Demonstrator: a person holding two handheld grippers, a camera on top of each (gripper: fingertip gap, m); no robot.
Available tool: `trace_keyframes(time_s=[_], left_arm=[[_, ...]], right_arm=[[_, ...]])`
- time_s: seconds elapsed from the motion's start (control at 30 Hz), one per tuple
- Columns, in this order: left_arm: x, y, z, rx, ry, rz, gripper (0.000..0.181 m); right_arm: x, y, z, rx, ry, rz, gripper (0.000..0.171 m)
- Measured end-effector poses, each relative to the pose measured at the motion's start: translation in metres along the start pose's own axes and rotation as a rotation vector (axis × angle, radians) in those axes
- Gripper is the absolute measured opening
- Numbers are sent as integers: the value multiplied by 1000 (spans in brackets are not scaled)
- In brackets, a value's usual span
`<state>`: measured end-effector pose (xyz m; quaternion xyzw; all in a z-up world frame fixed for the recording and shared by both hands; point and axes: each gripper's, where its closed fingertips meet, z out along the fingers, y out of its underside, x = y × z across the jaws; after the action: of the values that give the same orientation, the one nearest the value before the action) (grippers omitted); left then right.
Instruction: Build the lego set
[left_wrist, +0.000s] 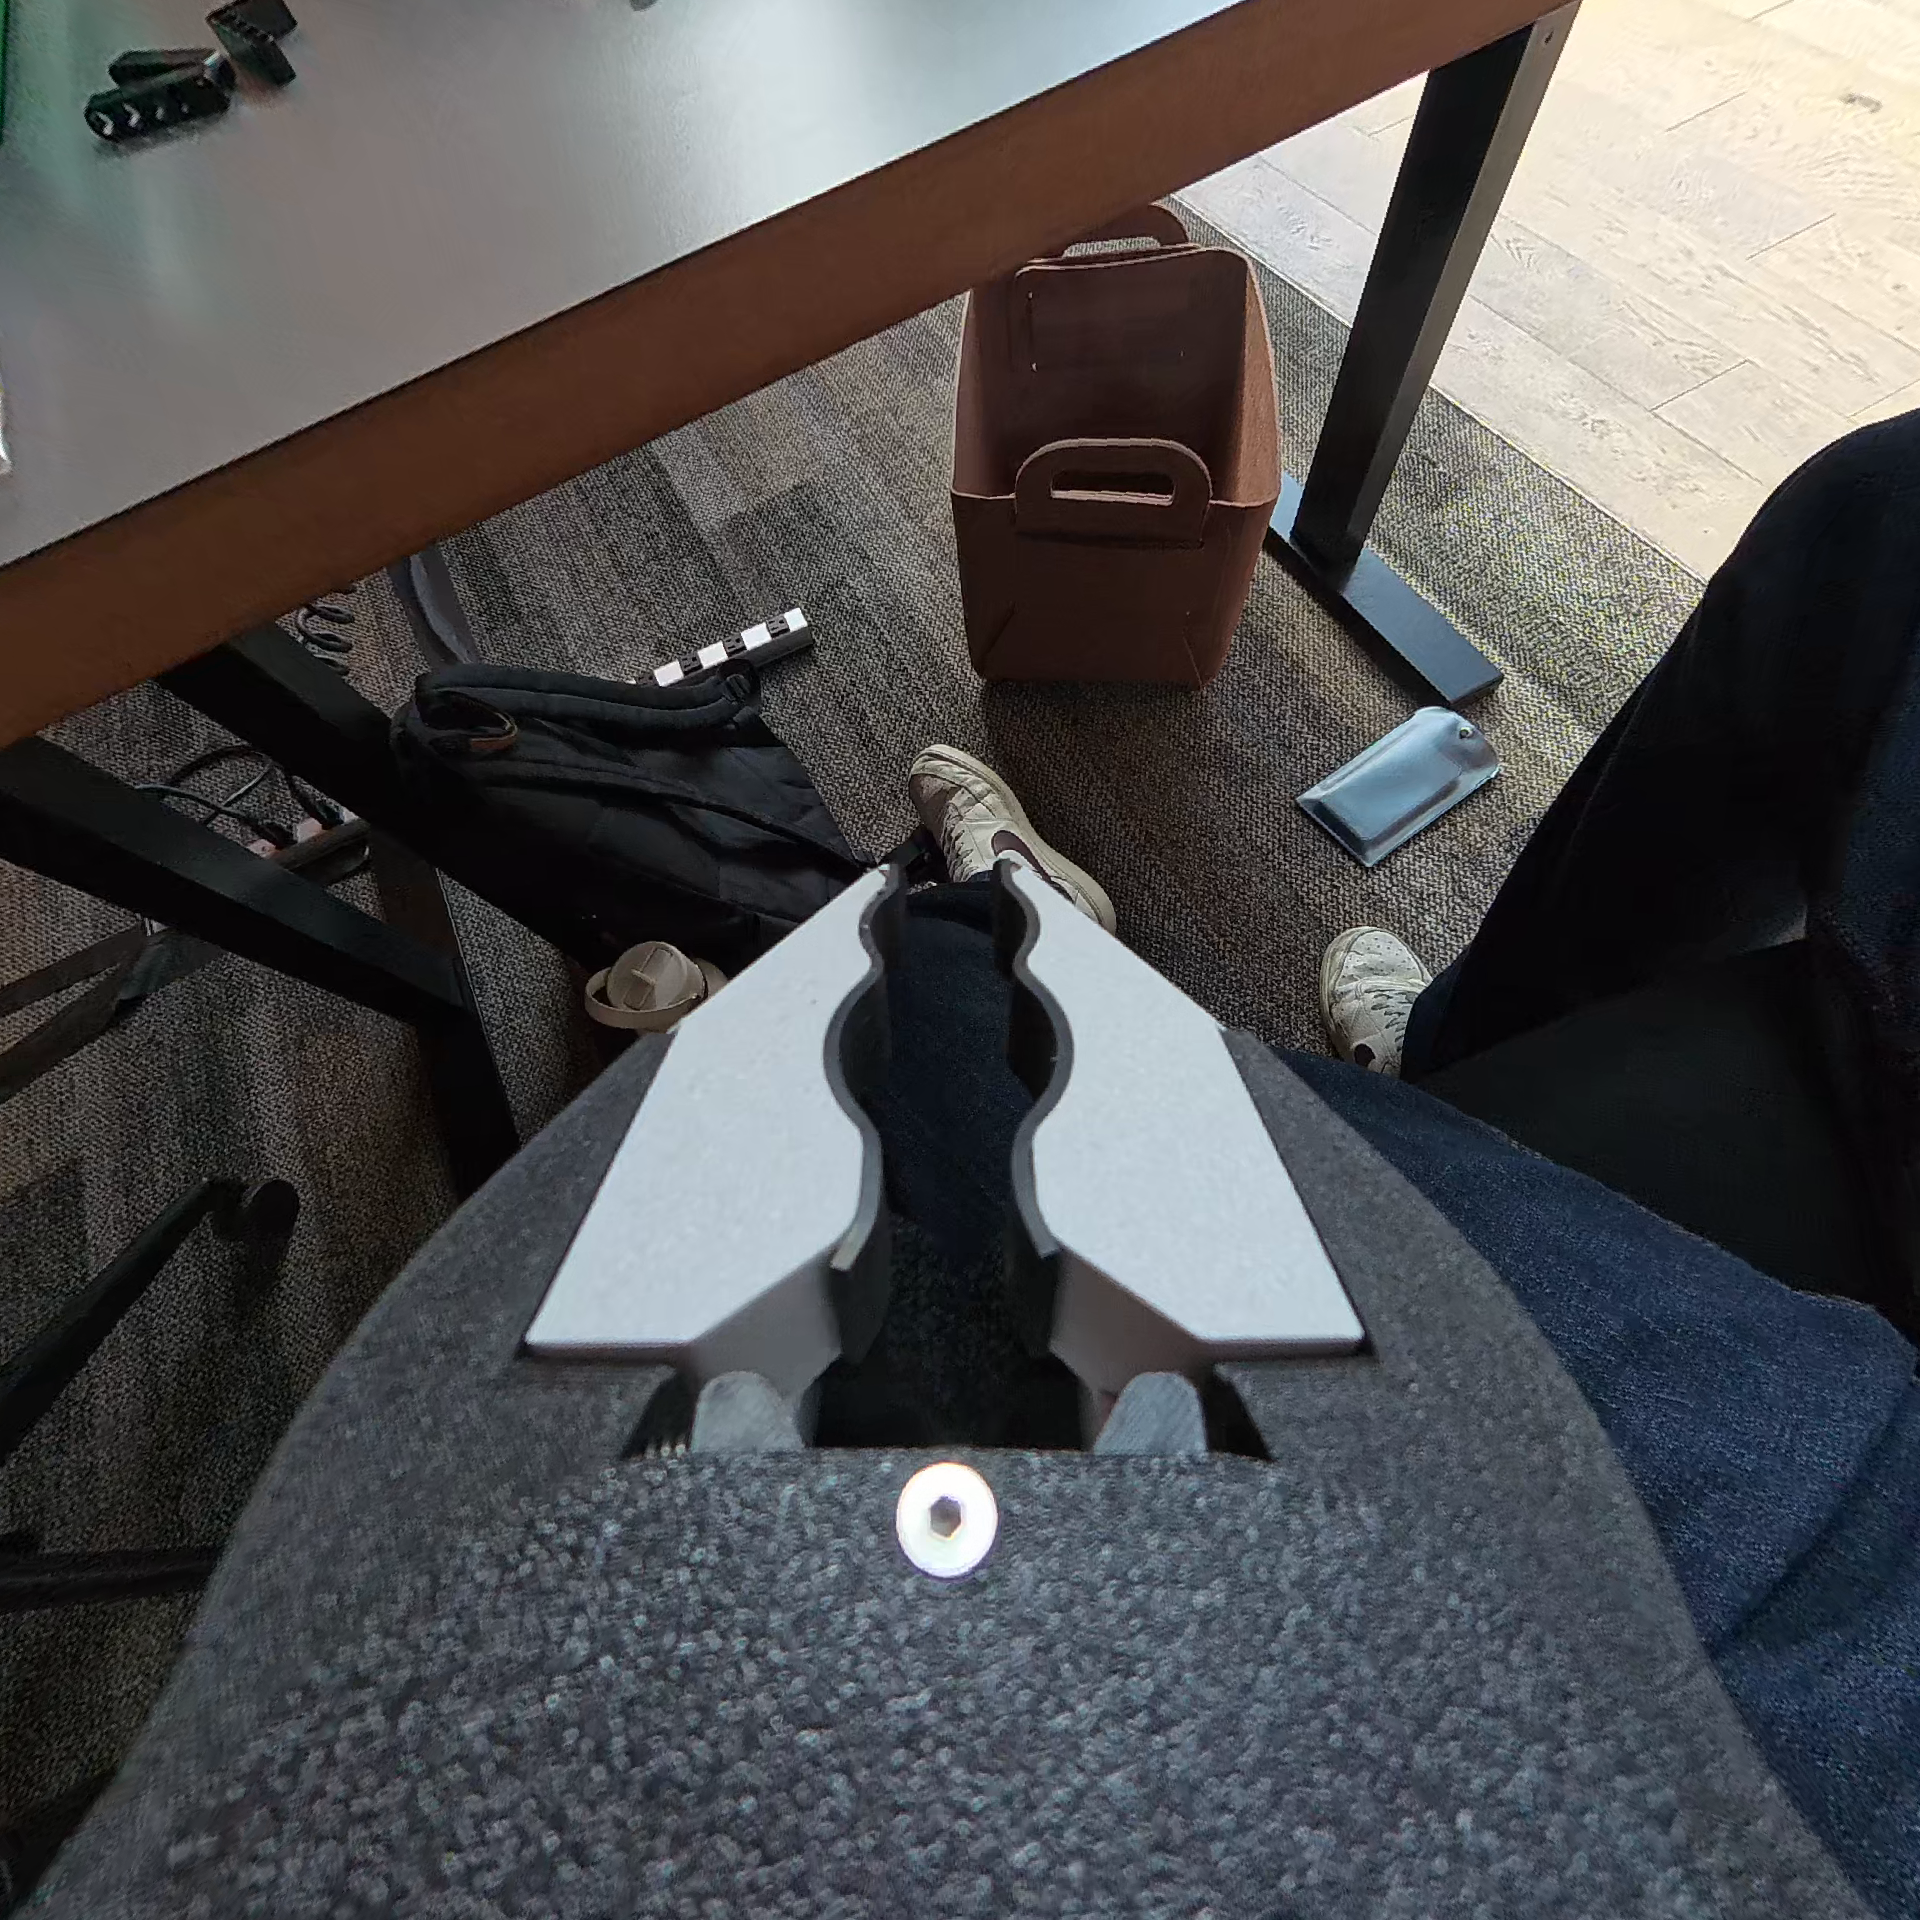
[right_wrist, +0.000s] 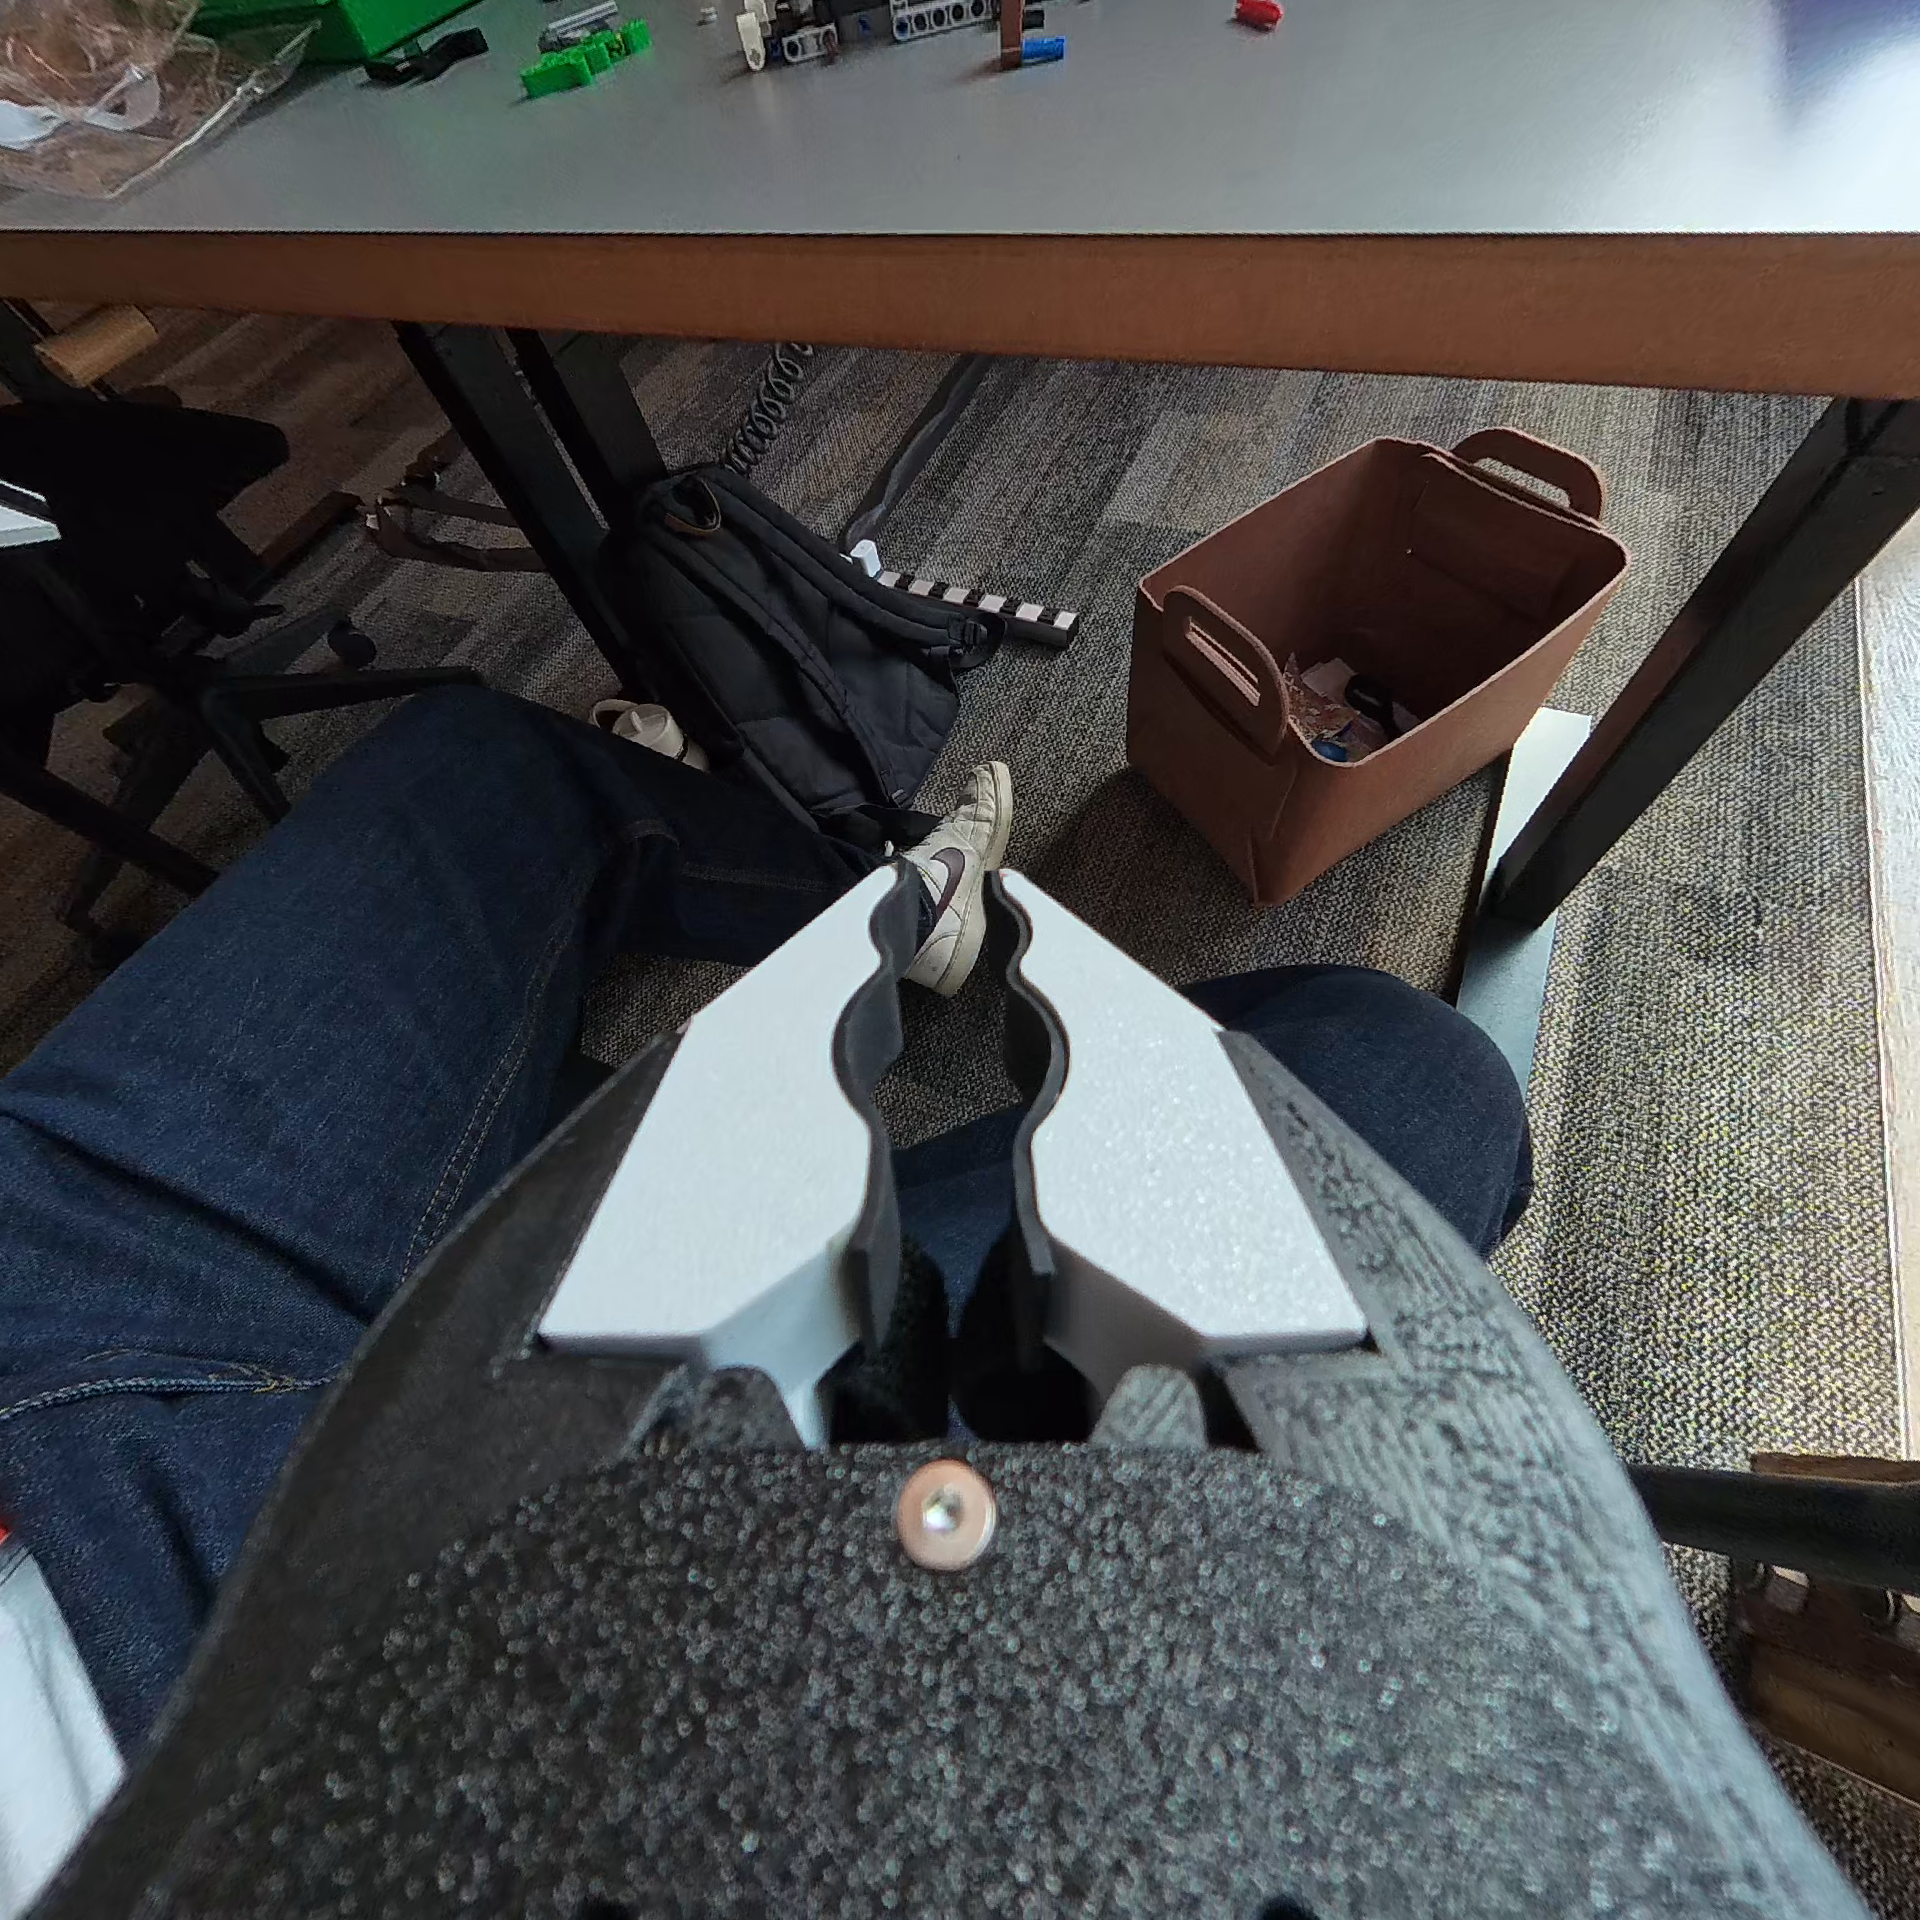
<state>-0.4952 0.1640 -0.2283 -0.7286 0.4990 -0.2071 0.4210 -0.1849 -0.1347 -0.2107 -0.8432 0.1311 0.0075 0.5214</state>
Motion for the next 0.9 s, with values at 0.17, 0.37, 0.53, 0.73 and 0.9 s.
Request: trace_keyframes(time_s=[0.17, 0.37, 0.53, 0.73, 0.9], left_arm=[[1, 1, 0, -1, 1, 2, 15], [8, -8, -1, 27, 43, -49, 15], [25, -50, 14, 46, 171, -186, 16], [-13, -156, 51, 160, 65, -15, 23], [-29, -207, 103, 168, 139, -50, 36]], right_arm=[[-2, 0, 1, -3, -4, -4, 12], [0, -2, 2, 14, 8, 7, 12], [-9, -31, 20, 69, -83, 42, 18], [37, -110, 50, 181, -8, -54, 25], [52, -154, 101, 157, -79, -85, 27]])
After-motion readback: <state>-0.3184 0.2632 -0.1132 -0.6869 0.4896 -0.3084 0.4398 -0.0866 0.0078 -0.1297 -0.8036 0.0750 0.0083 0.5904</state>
